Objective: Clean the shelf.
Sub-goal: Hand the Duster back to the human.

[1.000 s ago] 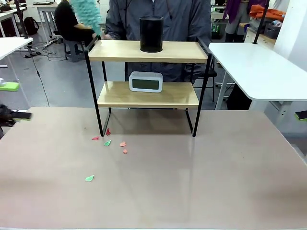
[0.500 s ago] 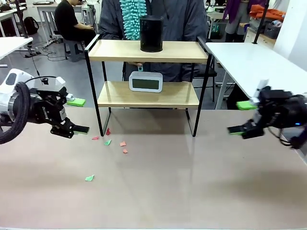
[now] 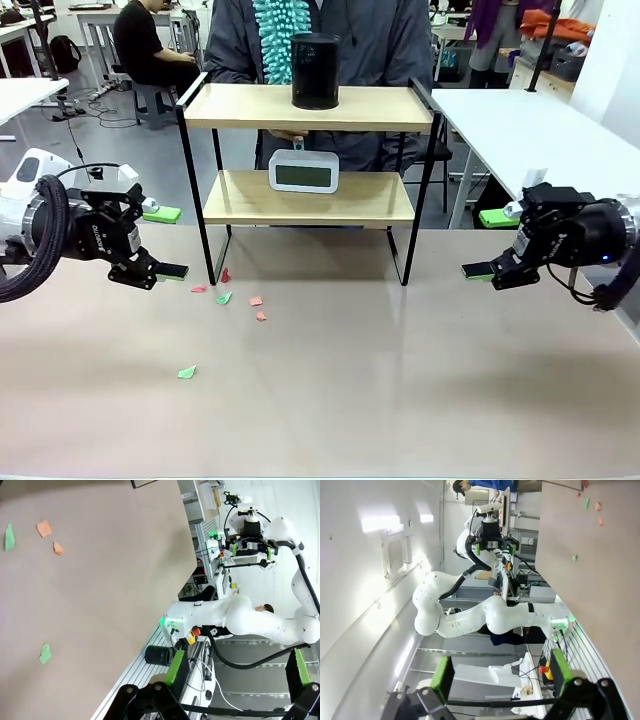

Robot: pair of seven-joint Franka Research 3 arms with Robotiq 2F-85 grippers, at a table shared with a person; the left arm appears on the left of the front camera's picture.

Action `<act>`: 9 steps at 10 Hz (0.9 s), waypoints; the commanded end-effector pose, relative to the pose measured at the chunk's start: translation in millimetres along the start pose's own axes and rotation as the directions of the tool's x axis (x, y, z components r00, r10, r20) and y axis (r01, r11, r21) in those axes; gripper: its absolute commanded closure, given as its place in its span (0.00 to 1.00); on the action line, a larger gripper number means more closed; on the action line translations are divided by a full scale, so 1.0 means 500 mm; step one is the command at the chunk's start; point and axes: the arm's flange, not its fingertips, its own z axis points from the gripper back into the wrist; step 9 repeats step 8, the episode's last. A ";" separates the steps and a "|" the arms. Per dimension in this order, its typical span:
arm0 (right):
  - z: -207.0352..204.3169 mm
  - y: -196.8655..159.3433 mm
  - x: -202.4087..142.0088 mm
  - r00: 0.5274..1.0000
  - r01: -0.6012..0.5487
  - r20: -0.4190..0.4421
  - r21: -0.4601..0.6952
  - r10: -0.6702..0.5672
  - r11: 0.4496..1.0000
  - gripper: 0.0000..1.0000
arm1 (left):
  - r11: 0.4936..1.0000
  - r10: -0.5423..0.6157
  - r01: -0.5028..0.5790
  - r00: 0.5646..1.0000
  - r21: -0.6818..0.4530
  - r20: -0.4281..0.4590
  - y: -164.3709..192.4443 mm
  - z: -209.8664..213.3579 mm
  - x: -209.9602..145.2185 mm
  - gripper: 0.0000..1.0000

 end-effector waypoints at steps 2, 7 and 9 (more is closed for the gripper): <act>0.006 0.004 -0.006 1.000 -0.017 -0.007 -0.003 0.017 1.000 0.00 | 1.000 -0.009 0.009 1.000 0.000 -0.015 -0.008 -0.001 -0.006 0.00; 0.006 0.004 -0.006 1.000 -0.017 -0.007 -0.003 0.017 1.000 0.00 | 1.000 -0.009 0.009 1.000 0.000 -0.015 -0.008 -0.001 -0.006 0.00; 0.006 0.004 -0.006 1.000 -0.017 -0.007 -0.003 0.017 1.000 0.00 | 1.000 -0.009 0.009 1.000 0.000 -0.015 -0.008 -0.001 -0.006 0.00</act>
